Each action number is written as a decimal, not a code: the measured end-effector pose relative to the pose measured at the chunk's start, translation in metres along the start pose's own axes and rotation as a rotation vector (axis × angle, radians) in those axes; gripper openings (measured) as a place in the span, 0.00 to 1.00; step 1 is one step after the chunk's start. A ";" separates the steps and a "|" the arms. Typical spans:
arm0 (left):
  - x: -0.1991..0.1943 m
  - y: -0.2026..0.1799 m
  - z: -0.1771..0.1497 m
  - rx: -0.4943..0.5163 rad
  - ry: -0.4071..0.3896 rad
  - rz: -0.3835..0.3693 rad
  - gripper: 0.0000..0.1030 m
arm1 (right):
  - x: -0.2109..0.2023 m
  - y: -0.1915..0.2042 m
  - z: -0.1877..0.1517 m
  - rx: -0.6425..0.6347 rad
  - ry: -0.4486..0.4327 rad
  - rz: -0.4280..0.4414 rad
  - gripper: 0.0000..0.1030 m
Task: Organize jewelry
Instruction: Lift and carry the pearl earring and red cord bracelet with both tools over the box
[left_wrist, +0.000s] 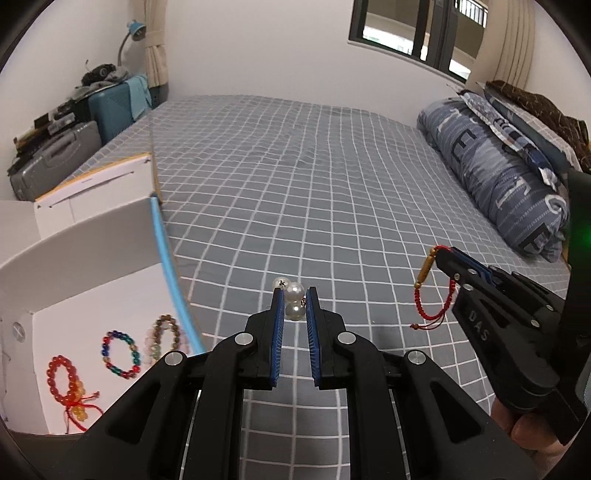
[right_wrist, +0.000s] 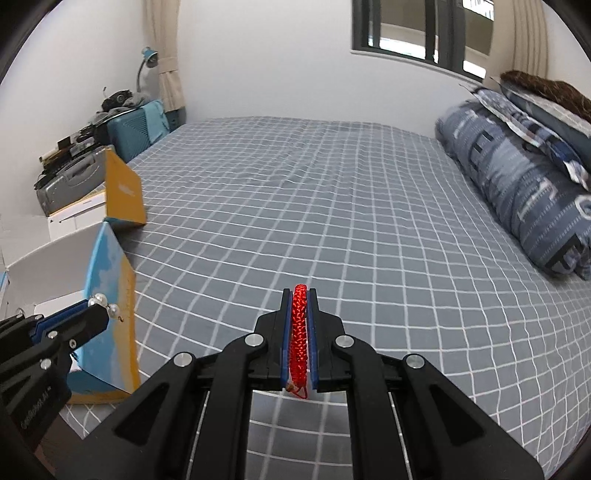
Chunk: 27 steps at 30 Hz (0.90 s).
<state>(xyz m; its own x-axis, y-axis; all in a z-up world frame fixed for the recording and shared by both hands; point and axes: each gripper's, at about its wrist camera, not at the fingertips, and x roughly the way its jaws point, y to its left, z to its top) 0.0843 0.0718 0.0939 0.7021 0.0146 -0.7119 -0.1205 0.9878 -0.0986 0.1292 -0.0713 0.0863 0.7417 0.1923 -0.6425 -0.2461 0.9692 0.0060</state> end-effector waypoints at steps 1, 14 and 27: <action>-0.004 0.004 0.000 -0.004 -0.006 0.003 0.11 | 0.000 0.005 0.002 -0.002 -0.003 0.008 0.07; -0.043 0.073 -0.001 -0.074 -0.076 0.120 0.11 | -0.013 0.086 0.019 -0.095 -0.038 0.096 0.07; -0.068 0.146 -0.011 -0.179 -0.095 0.226 0.11 | -0.020 0.163 0.025 -0.145 -0.053 0.248 0.07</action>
<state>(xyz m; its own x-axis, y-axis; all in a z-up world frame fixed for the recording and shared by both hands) 0.0110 0.2129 0.1200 0.7049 0.2532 -0.6626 -0.3967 0.9151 -0.0724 0.0896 0.0863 0.1193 0.6787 0.4318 -0.5941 -0.5073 0.8605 0.0458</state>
